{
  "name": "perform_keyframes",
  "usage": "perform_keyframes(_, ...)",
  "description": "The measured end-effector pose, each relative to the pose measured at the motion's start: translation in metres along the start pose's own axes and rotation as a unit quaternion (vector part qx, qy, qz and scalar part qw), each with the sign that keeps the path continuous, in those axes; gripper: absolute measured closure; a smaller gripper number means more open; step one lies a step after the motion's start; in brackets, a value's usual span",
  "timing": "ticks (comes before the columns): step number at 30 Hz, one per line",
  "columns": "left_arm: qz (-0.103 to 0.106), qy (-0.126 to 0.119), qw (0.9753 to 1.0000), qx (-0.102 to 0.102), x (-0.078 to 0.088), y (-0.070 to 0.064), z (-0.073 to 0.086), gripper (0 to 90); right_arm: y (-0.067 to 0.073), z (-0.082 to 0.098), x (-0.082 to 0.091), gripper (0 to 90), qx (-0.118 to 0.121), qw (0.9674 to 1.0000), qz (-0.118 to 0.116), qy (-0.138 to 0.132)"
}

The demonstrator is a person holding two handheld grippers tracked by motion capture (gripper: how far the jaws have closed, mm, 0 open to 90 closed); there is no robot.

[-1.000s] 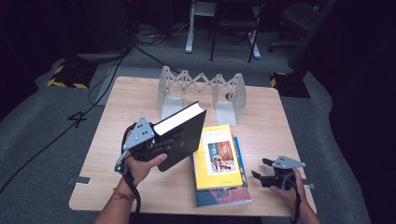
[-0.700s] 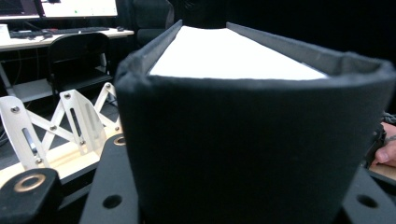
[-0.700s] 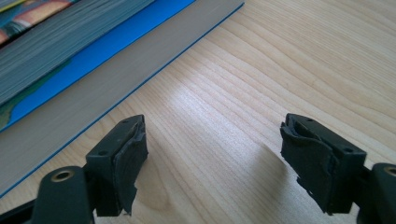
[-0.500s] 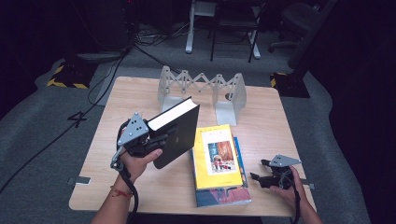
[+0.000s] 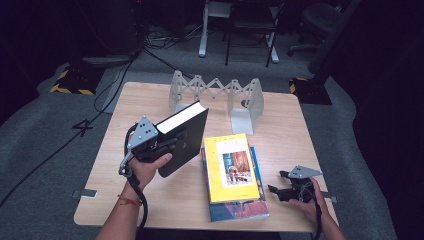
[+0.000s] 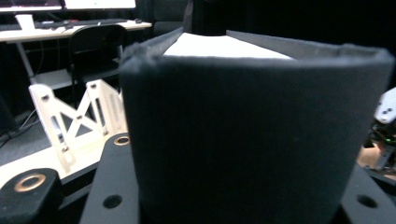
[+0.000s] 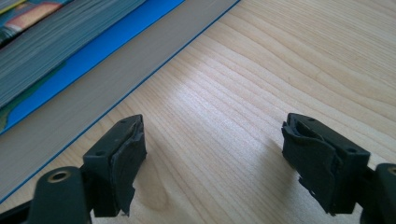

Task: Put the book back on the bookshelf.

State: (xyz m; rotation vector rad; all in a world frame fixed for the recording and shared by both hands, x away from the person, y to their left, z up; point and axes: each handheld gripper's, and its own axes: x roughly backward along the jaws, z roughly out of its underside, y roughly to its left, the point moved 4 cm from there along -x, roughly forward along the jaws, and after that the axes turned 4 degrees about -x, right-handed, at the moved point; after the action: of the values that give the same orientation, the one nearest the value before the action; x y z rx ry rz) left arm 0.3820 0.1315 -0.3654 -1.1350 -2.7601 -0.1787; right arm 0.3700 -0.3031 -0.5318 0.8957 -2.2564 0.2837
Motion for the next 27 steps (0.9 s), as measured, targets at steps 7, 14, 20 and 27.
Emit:
perform_keyframes(7, -0.027, 0.011, 0.9993, 0.024, -0.006, 0.022, 0.011, 52.8, 0.0, 0.0, 0.0, 21.6, 0.001, 1.0, 0.0, 0.0)
perform_keyframes(14, -0.058, 0.011, 0.998, 0.022, -0.012, 0.036, 0.013, 52.9, 0.0, 0.0, 0.0, 21.6, 0.0, 1.0, 0.0, 0.001)
perform_keyframes(20, -0.071, 0.024, 0.9969, 0.024, -0.023, 0.045, 0.009, 52.9, 0.0, 0.0, 0.0, 21.6, 0.001, 1.0, 0.0, 0.001)
perform_keyframes(27, -0.09, 0.036, 0.9949, 0.029, -0.039, 0.057, 0.004, 52.9, 0.0, 0.0, 0.0, 21.6, 0.001, 1.0, 0.0, 0.001)
